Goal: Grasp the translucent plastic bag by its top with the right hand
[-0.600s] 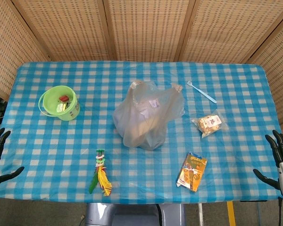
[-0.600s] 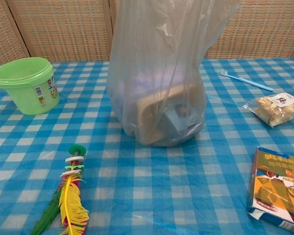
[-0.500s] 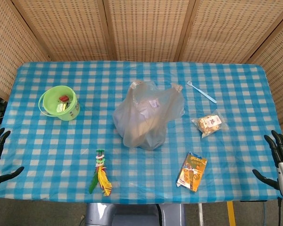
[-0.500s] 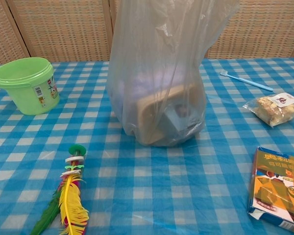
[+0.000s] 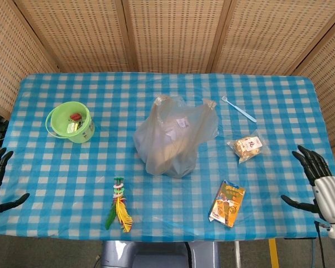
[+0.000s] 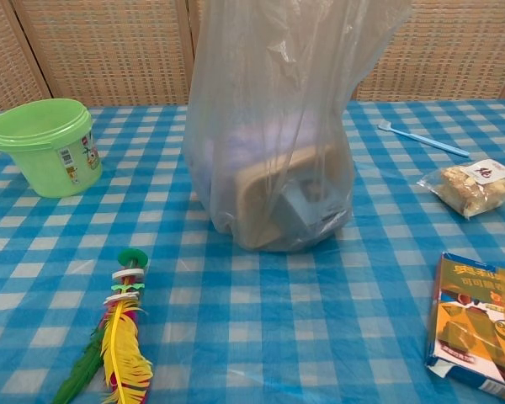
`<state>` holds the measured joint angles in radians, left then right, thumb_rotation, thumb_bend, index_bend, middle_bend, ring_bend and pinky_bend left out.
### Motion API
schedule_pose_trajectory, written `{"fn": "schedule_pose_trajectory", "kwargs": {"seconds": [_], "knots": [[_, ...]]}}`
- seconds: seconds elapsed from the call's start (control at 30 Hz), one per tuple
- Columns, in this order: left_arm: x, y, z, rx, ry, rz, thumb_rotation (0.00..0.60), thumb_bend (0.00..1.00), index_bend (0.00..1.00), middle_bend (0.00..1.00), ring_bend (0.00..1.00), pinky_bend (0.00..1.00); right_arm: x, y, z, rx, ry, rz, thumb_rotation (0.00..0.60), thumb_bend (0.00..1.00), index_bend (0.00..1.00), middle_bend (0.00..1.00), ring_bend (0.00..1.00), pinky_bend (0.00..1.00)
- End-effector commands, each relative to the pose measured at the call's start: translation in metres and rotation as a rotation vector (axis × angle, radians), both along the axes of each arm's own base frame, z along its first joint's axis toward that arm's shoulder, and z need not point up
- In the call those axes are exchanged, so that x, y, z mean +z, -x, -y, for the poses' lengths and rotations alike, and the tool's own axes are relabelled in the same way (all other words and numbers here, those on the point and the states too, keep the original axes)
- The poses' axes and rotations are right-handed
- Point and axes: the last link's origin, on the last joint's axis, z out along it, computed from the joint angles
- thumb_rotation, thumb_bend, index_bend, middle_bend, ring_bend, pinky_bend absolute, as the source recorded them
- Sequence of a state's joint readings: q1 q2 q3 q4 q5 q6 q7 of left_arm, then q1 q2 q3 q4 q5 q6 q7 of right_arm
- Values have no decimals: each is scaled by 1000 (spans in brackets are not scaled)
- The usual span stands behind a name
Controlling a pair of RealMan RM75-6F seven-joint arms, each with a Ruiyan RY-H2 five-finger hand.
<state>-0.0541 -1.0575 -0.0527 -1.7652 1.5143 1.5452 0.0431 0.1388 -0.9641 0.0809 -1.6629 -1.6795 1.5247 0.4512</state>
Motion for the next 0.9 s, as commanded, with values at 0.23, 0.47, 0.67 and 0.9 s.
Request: {"fn": "schedule_pose_trajectory", "kwargs": {"seconds": [0.23, 0.47, 0.67, 0.9], "knots": [[-6, 3, -12, 41, 9, -15, 600, 0, 0, 0, 0, 0, 7, -83, 84, 111, -443, 447, 600, 0, 0, 0, 0, 0], [-9, 7, -20, 74, 13, -25, 600, 0, 0, 0, 0, 0, -3, -110, 108, 88, -592, 540, 600, 0, 0, 1, 0, 0], [-9, 8, -25, 88, 11, -28, 600, 0, 0, 0, 0, 0, -13, -127, 124, 77, -672, 590, 600, 0, 0, 16, 0, 0], [-11, 9, -30, 106, 17, -28, 600, 0, 0, 0, 0, 0, -26, -151, 145, 70, -715, 581, 600, 0, 1, 16, 0, 0]]}}
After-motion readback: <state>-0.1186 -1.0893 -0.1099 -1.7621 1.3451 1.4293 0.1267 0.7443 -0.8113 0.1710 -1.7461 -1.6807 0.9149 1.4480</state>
